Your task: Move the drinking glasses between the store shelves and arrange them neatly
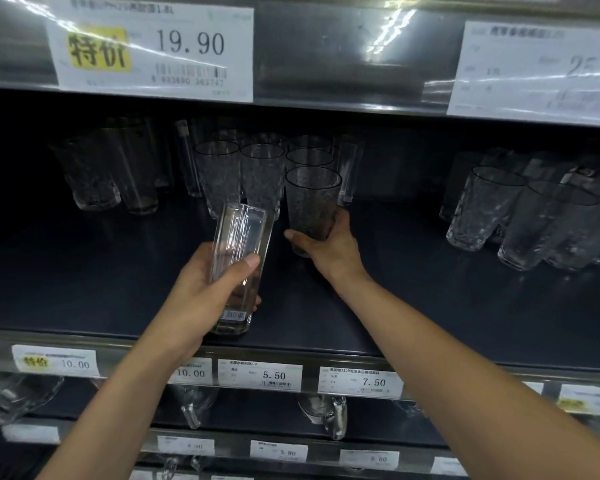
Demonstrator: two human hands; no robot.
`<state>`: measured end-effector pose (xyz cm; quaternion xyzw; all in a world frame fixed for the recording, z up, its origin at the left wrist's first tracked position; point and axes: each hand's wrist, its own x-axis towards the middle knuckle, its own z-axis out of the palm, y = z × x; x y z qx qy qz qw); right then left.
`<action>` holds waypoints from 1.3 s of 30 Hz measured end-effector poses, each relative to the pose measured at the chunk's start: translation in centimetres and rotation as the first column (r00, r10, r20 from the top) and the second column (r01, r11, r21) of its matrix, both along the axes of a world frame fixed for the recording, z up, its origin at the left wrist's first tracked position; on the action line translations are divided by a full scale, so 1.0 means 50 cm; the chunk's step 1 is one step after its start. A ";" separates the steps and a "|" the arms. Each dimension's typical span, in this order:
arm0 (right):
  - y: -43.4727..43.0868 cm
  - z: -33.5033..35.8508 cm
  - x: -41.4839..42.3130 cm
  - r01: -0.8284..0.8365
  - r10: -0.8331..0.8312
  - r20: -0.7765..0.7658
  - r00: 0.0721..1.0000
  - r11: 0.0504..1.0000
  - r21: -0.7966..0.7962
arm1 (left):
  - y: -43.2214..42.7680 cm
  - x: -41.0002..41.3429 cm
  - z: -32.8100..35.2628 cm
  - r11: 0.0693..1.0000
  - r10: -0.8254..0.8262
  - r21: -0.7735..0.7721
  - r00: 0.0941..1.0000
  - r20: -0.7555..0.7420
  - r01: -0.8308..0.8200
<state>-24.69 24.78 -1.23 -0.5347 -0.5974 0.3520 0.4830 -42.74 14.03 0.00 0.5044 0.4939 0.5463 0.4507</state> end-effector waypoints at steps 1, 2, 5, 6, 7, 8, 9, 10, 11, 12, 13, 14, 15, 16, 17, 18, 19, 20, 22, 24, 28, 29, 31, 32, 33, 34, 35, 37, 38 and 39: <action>-0.003 -0.001 0.007 -0.020 0.020 -0.009 1.000 1.000 0.000 | 0.000 0.000 0.001 1.000 -0.005 -0.002 1.000 0.000 0.005; -0.007 -0.003 0.017 -0.044 0.044 -0.018 0.999 0.999 -0.006 | 0.000 -0.001 0.001 1.000 -0.011 -0.004 1.000 0.000 0.011; -0.014 -0.007 0.062 -0.065 0.062 -0.061 0.996 0.997 -0.045 | -0.001 0.000 0.003 1.000 -0.018 -0.011 1.000 -0.010 0.018; -0.009 -0.009 0.078 -0.043 0.039 -0.094 0.995 0.998 -0.049 | -0.001 0.001 0.003 1.000 -0.016 -0.013 1.000 -0.009 0.016; -0.001 -0.010 0.092 -0.007 0.000 -0.131 0.991 0.999 -0.053 | -0.001 0.001 0.004 1.000 -0.013 -0.013 1.000 -0.008 0.013; 0.012 -0.010 0.101 0.035 -0.043 -0.160 0.986 0.998 -0.055 | -0.001 0.002 0.005 1.000 -0.011 -0.015 1.000 -0.009 0.011; 0.025 -0.009 0.107 0.072 -0.080 -0.175 0.981 0.996 -0.048 | -0.002 0.001 0.007 1.000 -0.009 -0.016 1.000 -0.010 0.009; 0.041 -0.008 0.111 0.106 -0.110 -0.185 0.976 0.994 -0.035 | -0.002 0.001 0.007 1.000 -0.009 -0.018 1.000 -0.012 0.009; 0.058 -0.006 0.113 0.139 -0.142 -0.206 0.968 0.990 -0.029 | -0.002 0.000 0.007 1.000 -0.010 -0.019 1.000 -0.016 0.010; 0.077 -0.004 0.115 0.178 -0.180 -0.230 0.957 0.984 -0.029 | -0.002 -0.001 0.006 1.000 -0.012 -0.019 1.000 -0.021 0.012; 0.097 -0.002 0.118 0.217 -0.217 -0.244 0.945 0.976 -0.027 | -0.002 -0.001 0.006 1.000 -0.014 -0.019 1.000 -0.026 0.014; 0.116 0.002 0.120 0.255 -0.253 -0.249 0.935 0.967 -0.027 | -0.002 -0.002 0.005 1.000 -0.014 -0.021 1.000 -0.028 0.013; 0.135 0.006 0.122 0.280 -0.280 -0.247 0.928 0.959 -0.033 | -0.001 -0.003 0.004 1.000 -0.012 -0.022 1.000 -0.028 0.012; 0.156 0.007 0.126 0.295 -0.295 -0.236 0.926 0.955 -0.038 | 0.000 -0.003 0.003 1.000 -0.011 -0.020 1.000 -0.029 0.010; 0.178 0.006 0.128 0.300 -0.301 -0.215 0.929 0.953 -0.035 | 0.002 -0.004 0.002 1.000 -0.012 -0.014 0.999 -0.032 0.011; 0.198 0.006 0.129 0.297 -0.298 -0.184 0.937 0.954 -0.029 | 0.004 -0.005 0.001 1.000 -0.016 -0.009 0.999 -0.037 0.015; 0.216 0.006 0.128 0.286 -0.286 -0.149 0.947 0.958 -0.024 | 0.005 -0.007 -0.001 1.000 -0.020 -0.002 0.999 -0.045 0.019; 0.232 0.006 0.127 0.267 -0.268 -0.106 0.958 0.964 -0.022 | 0.006 -0.008 -0.002 1.000 -0.023 0.005 0.998 -0.053 0.024; 0.264 0.011 0.123 0.215 -0.216 -0.031 0.976 0.976 -0.026 | 0.007 -0.010 -0.006 1.000 -0.021 0.013 0.998 -0.056 0.022; 0.300 0.011 0.122 0.168 -0.167 0.025 0.986 0.985 -0.033 | 0.007 -0.011 -0.007 1.000 -0.021 0.018 0.998 -0.060 0.022; 0.349 0.007 0.119 0.184 -0.181 0.116 0.977 0.983 -0.014 | 0.007 -0.011 -0.007 0.999 -0.021 0.027 0.996 -0.085 0.023; 0.350 0.008 0.116 0.186 -0.184 0.138 0.973 0.983 -0.003 | 0.008 -0.012 -0.007 0.999 -0.017 0.030 0.996 -0.093 0.020; 0.349 0.007 0.112 0.180 -0.178 0.182 0.967 0.984 0.009 | 0.009 -0.012 -0.007 0.999 -0.011 0.029 0.994 -0.110 0.014; 0.351 0.004 0.115 0.179 -0.177 0.194 0.965 0.984 0.009 | 0.009 -0.012 -0.006 0.999 -0.012 0.029 0.994 -0.111 0.015; 0.354 0.001 0.119 0.182 -0.180 0.209 0.961 0.983 0.011 | 0.009 -0.011 -0.006 0.999 -0.010 0.030 0.994 -0.111 0.013; 0.354 0.000 0.124 0.186 -0.184 0.222 0.957 0.982 0.013 | 0.008 -0.011 -0.005 0.999 -0.007 0.031 0.993 -0.114 0.010; 0.352 0.001 0.128 0.191 -0.190 0.229 0.955 0.981 0.018 | 0.008 -0.011 -0.005 0.999 -0.003 0.034 0.993 -0.120 0.007; 0.336 0.006 0.140 0.202 -0.199 0.226 0.954 0.979 0.011 | 0.006 -0.010 -0.005 0.999 -0.001 0.035 0.992 -0.126 0.006; 0.324 0.007 0.149 0.203 -0.198 0.223 0.955 0.979 0.001 | 0.006 -0.008 -0.004 0.999 -0.004 0.038 0.991 -0.130 0.009; 0.310 0.010 0.159 0.202 -0.196 0.224 0.955 0.979 -0.004 | 0.005 -0.006 -0.002 0.999 -0.011 0.042 0.990 -0.139 0.017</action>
